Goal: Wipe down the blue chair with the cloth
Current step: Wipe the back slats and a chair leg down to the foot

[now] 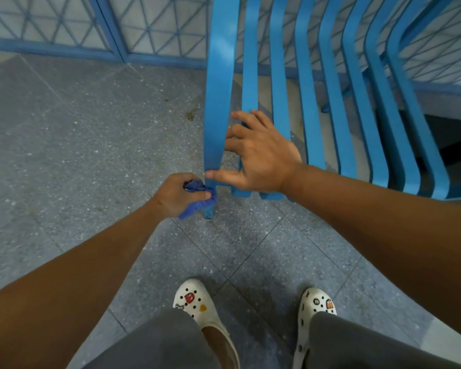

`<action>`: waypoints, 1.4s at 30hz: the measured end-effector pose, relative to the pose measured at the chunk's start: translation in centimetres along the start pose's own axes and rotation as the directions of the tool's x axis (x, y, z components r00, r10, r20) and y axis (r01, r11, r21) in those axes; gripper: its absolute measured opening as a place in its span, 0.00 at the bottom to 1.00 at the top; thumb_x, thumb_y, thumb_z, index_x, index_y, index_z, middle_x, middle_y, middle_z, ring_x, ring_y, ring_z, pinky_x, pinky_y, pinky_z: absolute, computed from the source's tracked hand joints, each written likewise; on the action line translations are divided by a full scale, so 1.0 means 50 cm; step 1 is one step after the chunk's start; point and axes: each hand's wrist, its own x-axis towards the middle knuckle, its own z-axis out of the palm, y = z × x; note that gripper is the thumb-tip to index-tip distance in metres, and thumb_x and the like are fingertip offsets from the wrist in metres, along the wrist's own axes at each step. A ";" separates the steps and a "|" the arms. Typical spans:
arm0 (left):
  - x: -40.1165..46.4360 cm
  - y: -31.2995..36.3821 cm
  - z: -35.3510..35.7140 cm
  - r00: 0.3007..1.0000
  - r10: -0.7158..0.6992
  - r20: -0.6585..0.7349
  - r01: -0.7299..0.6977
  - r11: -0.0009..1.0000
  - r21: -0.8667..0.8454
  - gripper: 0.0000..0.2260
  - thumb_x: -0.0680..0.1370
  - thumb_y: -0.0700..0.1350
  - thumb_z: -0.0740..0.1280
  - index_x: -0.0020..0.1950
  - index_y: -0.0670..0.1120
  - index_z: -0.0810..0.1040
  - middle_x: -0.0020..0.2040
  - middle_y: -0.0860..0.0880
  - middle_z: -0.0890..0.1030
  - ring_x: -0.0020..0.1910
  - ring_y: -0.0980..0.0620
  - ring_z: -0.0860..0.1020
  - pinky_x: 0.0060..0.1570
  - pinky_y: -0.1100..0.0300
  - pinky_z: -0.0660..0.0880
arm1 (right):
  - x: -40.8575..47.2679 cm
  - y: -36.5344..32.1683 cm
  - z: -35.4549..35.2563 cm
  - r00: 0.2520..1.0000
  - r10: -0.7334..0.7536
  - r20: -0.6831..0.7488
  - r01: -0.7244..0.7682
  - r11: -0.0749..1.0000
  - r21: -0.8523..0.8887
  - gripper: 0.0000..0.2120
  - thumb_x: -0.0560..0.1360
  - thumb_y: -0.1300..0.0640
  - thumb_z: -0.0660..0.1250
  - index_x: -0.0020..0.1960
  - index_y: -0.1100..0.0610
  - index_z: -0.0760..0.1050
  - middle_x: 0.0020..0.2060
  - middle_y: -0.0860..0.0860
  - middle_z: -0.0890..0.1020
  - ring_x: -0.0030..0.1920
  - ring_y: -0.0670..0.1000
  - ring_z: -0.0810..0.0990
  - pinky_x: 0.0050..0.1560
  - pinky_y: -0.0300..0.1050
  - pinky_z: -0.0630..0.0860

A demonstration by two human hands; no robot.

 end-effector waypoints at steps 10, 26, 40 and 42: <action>0.005 -0.030 0.027 0.997 0.041 -0.064 -0.042 0.999 -0.016 0.15 0.72 0.43 0.79 0.54 0.36 0.82 0.50 0.38 0.85 0.52 0.39 0.83 0.53 0.46 0.80 | -0.001 0.000 0.001 1.000 -0.010 -0.014 0.011 1.000 0.028 0.42 0.73 0.20 0.46 0.72 0.46 0.73 0.66 0.44 0.78 0.76 0.51 0.62 0.78 0.55 0.53; -0.043 0.043 0.005 0.995 0.041 -0.086 -0.039 0.999 0.022 0.15 0.73 0.42 0.78 0.52 0.35 0.80 0.44 0.45 0.85 0.40 0.59 0.82 0.41 0.60 0.76 | -0.060 0.006 0.011 0.982 -0.013 -0.190 0.048 0.982 0.180 0.29 0.80 0.34 0.61 0.63 0.59 0.76 0.68 0.59 0.73 0.71 0.60 0.70 0.70 0.55 0.70; -0.034 0.018 0.052 0.991 0.051 -0.126 -0.038 0.994 0.103 0.11 0.74 0.36 0.76 0.51 0.33 0.78 0.38 0.47 0.82 0.32 0.63 0.81 0.31 0.71 0.74 | -0.123 0.015 0.035 0.998 -0.010 -0.069 -0.002 0.987 -0.163 0.39 0.82 0.32 0.50 0.81 0.59 0.56 0.80 0.61 0.58 0.76 0.64 0.64 0.76 0.65 0.59; -0.029 0.011 0.039 0.995 0.043 -0.095 -0.026 0.984 0.176 0.14 0.72 0.43 0.79 0.52 0.39 0.81 0.41 0.44 0.85 0.34 0.52 0.83 0.32 0.58 0.79 | -0.124 0.010 0.036 0.997 -0.003 -0.076 -0.009 0.987 -0.162 0.39 0.82 0.32 0.50 0.81 0.60 0.56 0.80 0.61 0.58 0.76 0.63 0.64 0.76 0.65 0.59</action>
